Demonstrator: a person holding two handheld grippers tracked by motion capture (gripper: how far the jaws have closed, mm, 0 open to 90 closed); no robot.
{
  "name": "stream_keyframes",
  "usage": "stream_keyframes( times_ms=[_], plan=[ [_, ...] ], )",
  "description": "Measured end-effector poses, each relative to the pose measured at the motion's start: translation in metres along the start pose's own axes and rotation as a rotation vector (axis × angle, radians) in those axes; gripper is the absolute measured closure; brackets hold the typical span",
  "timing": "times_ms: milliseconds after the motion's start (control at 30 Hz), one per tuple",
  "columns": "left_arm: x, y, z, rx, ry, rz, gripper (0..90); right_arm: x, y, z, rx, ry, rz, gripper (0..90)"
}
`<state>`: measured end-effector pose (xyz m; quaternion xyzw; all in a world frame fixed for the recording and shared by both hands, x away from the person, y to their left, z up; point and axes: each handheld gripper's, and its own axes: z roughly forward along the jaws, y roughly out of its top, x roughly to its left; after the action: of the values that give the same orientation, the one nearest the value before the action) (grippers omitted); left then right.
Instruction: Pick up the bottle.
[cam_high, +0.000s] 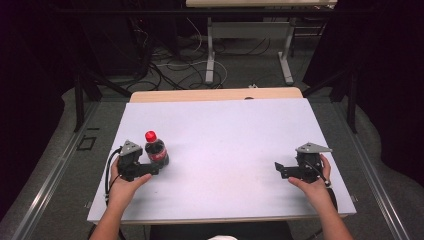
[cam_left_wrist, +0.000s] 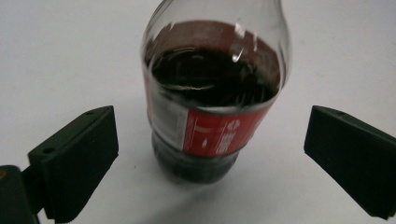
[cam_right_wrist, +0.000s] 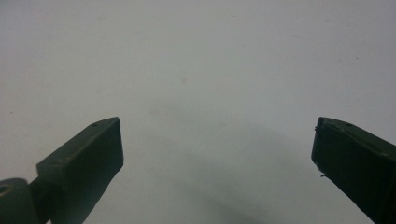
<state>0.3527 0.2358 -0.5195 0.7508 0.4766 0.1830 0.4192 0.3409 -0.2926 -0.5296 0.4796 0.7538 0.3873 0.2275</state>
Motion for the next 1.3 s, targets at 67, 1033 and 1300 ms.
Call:
stream_keyframes(
  times_ms=[67, 1033, 1300],
  plan=[
    [-0.001, 0.005, 0.006, -0.009, 0.019, 0.012, 7.1, 0.002, 0.000, 0.001, 0.003, 0.008, 0.004, 2.1],
    [-0.006, 0.011, 0.014, -0.032, 0.075, 0.066, 29.9, 0.010, -0.001, 0.007, 0.032, 0.014, -0.033, 2.7],
    [-0.008, 0.012, 0.013, -0.038, 0.060, 0.066, 30.0, 0.010, -0.001, 0.007, 0.032, 0.014, -0.038, 2.7]
  ],
)
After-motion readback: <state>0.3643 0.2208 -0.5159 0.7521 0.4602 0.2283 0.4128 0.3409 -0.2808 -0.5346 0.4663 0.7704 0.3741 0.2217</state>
